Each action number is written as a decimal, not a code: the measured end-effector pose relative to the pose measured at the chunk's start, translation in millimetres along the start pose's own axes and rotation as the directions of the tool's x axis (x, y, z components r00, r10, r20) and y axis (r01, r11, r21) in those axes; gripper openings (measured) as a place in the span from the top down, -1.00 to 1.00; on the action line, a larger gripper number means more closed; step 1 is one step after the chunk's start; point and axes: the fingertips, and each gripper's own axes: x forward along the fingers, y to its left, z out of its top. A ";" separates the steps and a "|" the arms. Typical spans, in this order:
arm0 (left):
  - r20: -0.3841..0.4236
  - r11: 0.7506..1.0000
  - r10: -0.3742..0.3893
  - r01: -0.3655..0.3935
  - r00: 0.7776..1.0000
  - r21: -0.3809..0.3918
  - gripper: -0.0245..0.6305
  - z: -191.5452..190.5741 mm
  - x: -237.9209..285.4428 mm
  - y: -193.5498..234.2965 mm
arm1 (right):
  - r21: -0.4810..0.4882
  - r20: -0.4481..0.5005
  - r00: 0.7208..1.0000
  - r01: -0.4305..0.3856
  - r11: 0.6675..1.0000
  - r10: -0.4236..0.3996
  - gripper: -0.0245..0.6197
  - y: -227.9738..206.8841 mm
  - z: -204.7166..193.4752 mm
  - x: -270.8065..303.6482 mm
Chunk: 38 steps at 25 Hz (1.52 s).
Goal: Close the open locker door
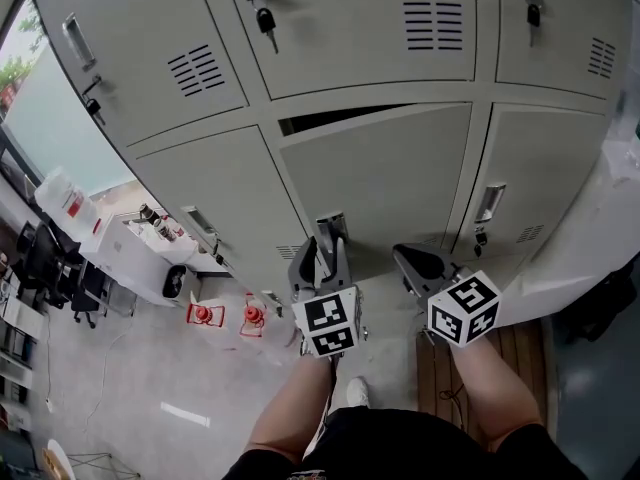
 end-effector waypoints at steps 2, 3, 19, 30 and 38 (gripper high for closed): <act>0.003 1.000 0.004 -0.004 1.000 0.001 0.47 0.0 5.9 1.8 | 0.005 -0.004 1.000 0.004 1.000 -0.004 0.76 -3.7 -1.0 4.0; 0.005 1.000 0.006 -0.006 1.000 0.002 0.47 0.1 8.5 2.7 | 0.008 -0.007 1.000 0.007 1.000 -0.007 0.76 -5.3 -1.6 5.6; 0.021 0.998 0.056 -0.056 0.998 0.017 0.25 -0.9 40.9 15.7 | 0.038 -0.026 0.999 0.034 0.999 -0.033 0.76 -25.4 -9.4 22.7; 0.045 0.988 0.149 -0.151 0.988 0.033 0.20 0.1 45.9 16.2 | 0.061 -0.025 0.998 0.053 0.997 -0.052 0.76 -34.5 -12.4 23.6; 0.046 0.988 0.148 -0.149 0.988 0.031 0.21 -0.5 46.1 16.4 | 0.069 -0.021 0.999 0.052 0.996 -0.051 0.76 -34.9 -11.5 23.3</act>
